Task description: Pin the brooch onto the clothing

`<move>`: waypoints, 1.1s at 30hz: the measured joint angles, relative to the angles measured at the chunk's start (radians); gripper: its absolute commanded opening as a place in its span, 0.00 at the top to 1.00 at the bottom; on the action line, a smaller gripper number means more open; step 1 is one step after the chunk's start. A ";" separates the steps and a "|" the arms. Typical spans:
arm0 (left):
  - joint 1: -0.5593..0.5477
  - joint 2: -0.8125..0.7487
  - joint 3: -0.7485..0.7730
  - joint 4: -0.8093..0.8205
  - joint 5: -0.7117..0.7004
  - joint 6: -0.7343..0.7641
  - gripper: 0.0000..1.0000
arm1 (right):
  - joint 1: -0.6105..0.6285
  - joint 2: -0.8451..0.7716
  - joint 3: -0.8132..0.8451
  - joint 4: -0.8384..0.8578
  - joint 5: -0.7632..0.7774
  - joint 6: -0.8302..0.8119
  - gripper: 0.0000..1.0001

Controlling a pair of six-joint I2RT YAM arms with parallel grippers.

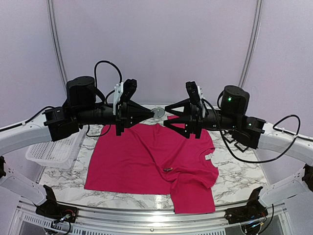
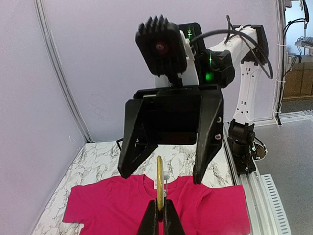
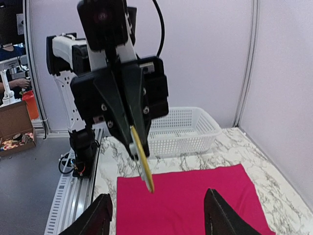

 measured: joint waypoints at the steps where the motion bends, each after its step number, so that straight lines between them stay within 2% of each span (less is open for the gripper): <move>1: -0.002 0.000 0.000 0.000 -0.001 -0.001 1.00 | -0.001 0.002 0.000 0.039 -0.001 0.034 0.46; 6: -0.013 0.000 0.000 0.002 -0.002 -0.002 1.00 | -0.001 0.019 0.005 0.158 -0.016 0.126 0.58; 12: -0.016 -0.002 0.000 0.002 -0.006 -0.002 1.00 | 0.003 0.073 0.029 0.182 -0.047 0.163 0.72; 15: -0.016 -0.009 0.000 0.003 -0.013 0.000 1.00 | 0.003 0.084 0.040 0.186 -0.062 0.172 0.72; 19: -0.017 -0.015 0.000 0.004 -0.013 0.003 1.00 | 0.004 0.092 0.046 0.185 -0.076 0.174 0.68; 22: -0.017 -0.018 -0.001 0.003 -0.014 0.006 1.00 | 0.004 0.097 0.048 0.185 -0.084 0.174 0.77; 26: -0.017 -0.020 -0.002 0.003 -0.021 0.007 1.00 | 0.006 0.099 0.051 0.185 -0.087 0.175 0.79; 33: -0.016 -0.022 -0.002 0.002 -0.035 0.018 1.00 | 0.006 0.114 0.070 0.181 -0.096 0.180 0.88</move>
